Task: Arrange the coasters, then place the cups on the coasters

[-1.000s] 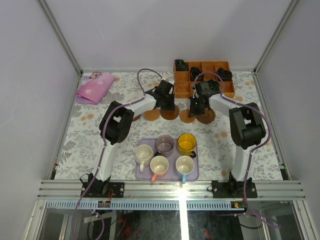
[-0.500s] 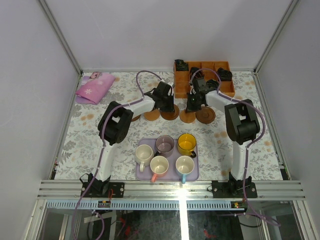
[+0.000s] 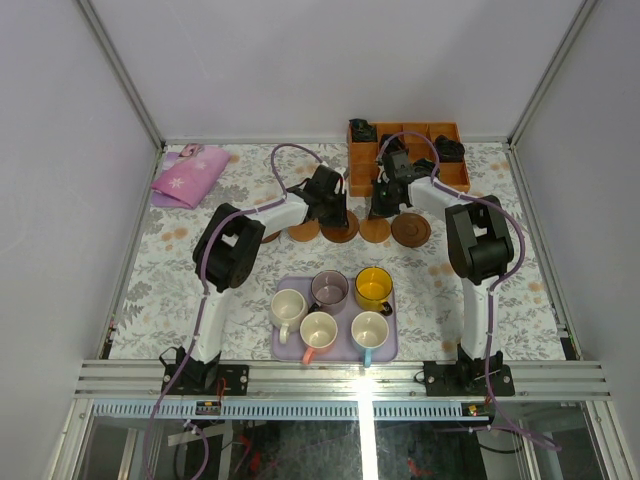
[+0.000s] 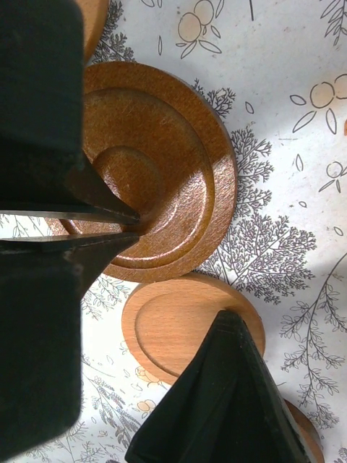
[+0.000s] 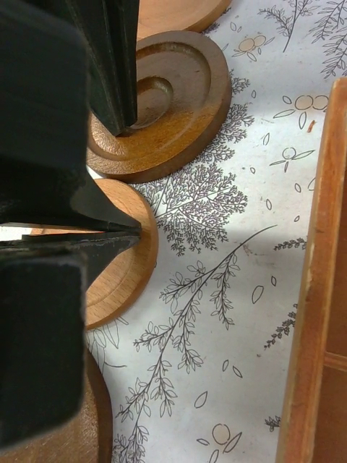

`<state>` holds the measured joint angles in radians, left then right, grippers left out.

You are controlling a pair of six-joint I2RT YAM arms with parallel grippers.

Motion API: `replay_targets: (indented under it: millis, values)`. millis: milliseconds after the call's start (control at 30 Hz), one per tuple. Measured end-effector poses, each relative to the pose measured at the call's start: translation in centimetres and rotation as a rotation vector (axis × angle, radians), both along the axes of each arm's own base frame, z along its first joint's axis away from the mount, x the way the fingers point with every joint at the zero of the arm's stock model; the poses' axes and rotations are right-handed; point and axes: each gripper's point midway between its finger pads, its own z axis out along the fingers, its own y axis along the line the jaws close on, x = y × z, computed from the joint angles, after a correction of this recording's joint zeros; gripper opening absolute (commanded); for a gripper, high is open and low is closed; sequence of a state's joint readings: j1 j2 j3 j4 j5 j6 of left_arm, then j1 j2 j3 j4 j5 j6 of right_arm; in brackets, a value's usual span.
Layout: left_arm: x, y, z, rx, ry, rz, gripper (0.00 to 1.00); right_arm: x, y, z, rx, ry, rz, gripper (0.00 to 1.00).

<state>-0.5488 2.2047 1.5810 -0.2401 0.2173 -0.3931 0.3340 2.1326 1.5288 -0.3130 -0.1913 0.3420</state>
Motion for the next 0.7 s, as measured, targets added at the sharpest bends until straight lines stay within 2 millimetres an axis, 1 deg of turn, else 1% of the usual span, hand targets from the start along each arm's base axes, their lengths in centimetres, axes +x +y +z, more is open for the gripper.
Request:
replay_targets:
  millis: [200,467,567,700]
  values:
    - [0.0,0.0,0.0,-0.002,0.002,0.003,0.08,0.4,-0.4,0.1,-0.025,-0.021,0.001,0.0]
    - [0.2,0.0,0.2,0.005,0.006,0.009,0.12,0.5,-1.3,0.3,-0.079,-0.034,-0.003,0.0]
    - [0.4,-0.2,0.5,0.007,0.006,0.009,0.13,0.4,-1.6,1.2,-0.087,-0.051,-0.005,0.0]
    - [1.1,-0.8,1.7,-0.003,-0.012,0.006,0.14,0.6,-2.0,4.1,-0.094,-0.107,-0.018,0.0]
